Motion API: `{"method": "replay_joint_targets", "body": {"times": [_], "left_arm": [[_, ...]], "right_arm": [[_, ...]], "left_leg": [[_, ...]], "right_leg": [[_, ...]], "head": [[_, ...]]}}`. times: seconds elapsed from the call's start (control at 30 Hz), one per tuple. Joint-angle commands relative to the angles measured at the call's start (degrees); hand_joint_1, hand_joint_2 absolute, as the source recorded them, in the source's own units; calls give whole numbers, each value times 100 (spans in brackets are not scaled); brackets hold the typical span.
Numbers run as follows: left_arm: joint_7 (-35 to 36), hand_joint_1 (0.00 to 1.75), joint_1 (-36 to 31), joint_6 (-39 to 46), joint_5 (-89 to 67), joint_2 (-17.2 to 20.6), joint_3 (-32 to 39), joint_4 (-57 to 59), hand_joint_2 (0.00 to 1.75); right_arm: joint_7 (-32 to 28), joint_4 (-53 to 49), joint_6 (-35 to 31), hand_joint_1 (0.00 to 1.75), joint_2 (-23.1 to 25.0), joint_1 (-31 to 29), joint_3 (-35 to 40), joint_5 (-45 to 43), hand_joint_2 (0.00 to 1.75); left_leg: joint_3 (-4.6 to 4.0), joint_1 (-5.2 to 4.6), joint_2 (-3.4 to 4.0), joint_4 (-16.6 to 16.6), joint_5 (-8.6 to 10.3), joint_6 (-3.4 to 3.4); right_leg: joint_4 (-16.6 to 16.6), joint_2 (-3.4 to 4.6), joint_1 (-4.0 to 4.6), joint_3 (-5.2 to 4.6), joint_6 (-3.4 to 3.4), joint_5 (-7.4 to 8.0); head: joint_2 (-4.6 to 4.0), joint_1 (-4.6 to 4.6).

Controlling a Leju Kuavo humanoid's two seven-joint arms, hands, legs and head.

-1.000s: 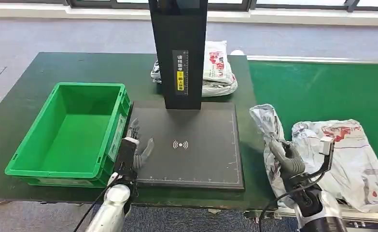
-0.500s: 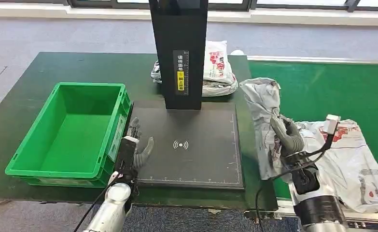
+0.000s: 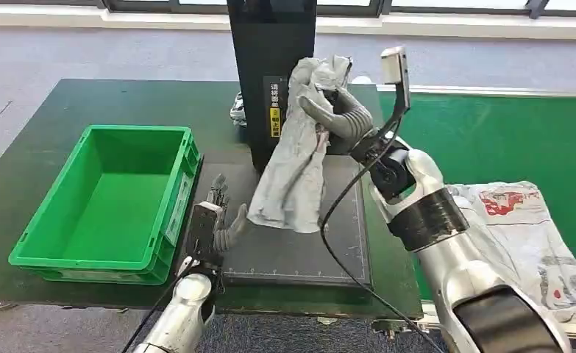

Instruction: Moved the parcel from conveyor to table for the left to box.

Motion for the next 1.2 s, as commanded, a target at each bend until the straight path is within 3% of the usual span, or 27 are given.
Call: {"method": "replay_joint_targets", "body": {"times": [0.03, 0.1, 0.13, 0.17, 0.3, 0.53, 0.7, 0.87, 1.2], "left_arm": [[-143, 0, -634, 48, 237, 172, -469, 885, 175], [-175, 0, -619, 140, 364, 222, -448, 907, 175], [-176, 0, -601, 169, 415, 234, -433, 903, 175], [-166, 0, -571, 183, 437, 249, -439, 881, 175], [-97, 0, -507, 200, 461, 272, -483, 781, 175], [-55, 0, -504, 213, 476, 282, -511, 742, 175], [142, 0, -438, 194, 451, 350, -483, 436, 175], [234, 0, -409, 193, 408, 403, -399, 340, 175], [247, 0, -378, 187, 395, 404, -395, 305, 175]], "right_arm": [[203, 744, -298, 175, 124, -1330, 1626, -465, 175], [171, 1064, -182, 175, 92, -1337, 1918, -544, 175], [118, 1198, -185, 166, 76, -1290, 2041, -519, 175], [20, 1275, -205, 0, 41, -1225, 2246, -331, 175], [-364, 1390, -268, 0, -81, -891, 2639, 148, 175], [-299, 1320, -424, 0, -151, -884, 2686, 309, 175], [-703, 739, -582, 0, -737, 409, 2661, 1359, 175], [-708, 646, -623, 0, -949, 941, 2417, 1833, 175], [-723, 586, -611, 0, -962, 978, 2365, 1895, 175]], "left_leg": [[-6, -7, 9, 3, 1, 0], [1, -3, 17, 1, -1, -2], [6, -1, 25, -4, 1, -4], [12, 0, 18, -6, 0, -3], [28, 5, 6, -21, 4, -4], [8, 3, -5, -4, 2, -2], [44, 14, -28, -47, 18, -2], [36, 17, -51, -27, 11, 1], [5, 5, -22, -3, 0, -1]], "right_leg": [[9, 9, -7, -12, -2, 2], [5, 17, -3, -7, -3, 4], [-1, 23, -1, -4, -7, 8], [-4, 16, 0, 6, -6, 5], [-22, 6, 6, 27, -7, 7], [-6, -5, 3, 8, -4, 2], [-61, -29, 16, 59, -7, 15], [-47, -50, 18, 58, -3, 2], [-11, -17, 5, 9, -2, 0]], "head": [[0, 0], [0, 0], [0, 0], [0, 0], [0, 0], [0, 0], [0, 2], [0, 0], [0, 0]]}}
